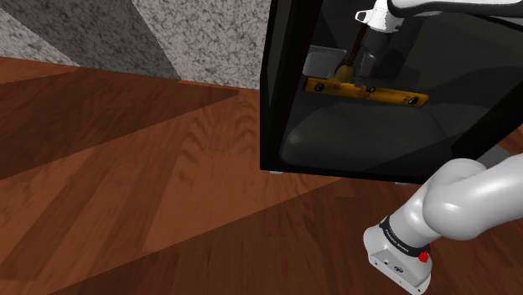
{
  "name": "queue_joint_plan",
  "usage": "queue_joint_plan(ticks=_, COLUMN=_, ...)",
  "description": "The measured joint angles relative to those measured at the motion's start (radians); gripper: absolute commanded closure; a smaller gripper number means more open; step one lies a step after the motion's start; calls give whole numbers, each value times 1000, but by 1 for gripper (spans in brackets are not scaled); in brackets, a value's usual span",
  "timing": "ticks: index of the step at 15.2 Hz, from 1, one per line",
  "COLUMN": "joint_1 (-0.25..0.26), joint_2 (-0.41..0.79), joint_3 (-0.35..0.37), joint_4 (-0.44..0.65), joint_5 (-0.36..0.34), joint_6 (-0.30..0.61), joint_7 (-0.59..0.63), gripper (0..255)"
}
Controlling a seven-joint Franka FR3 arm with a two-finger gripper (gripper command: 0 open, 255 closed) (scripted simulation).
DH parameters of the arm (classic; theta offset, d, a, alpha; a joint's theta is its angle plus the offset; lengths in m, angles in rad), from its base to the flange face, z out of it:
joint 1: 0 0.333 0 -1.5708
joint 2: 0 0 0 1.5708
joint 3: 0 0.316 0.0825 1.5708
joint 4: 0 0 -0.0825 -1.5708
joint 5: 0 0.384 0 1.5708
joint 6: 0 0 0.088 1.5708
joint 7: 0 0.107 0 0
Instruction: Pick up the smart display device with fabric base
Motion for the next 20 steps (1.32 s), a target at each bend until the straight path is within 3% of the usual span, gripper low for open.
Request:
queue_joint_plan(ticks=7, joint_1=36, joint_2=225, joint_3=-90, joint_4=241, joint_5=55, joint_6=57, joint_7=-253, gripper=0)
queue_joint_plan(ticks=16, joint_1=19, joint_2=557, joint_3=-152, joint_4=642, joint_5=231, joint_6=46, joint_7=-573, gripper=0)
queue_joint_plan(ticks=20, joint_1=16, joint_2=567, joint_3=-151, joint_4=620, joint_5=239, joint_6=83, joint_7=-597, gripper=0)
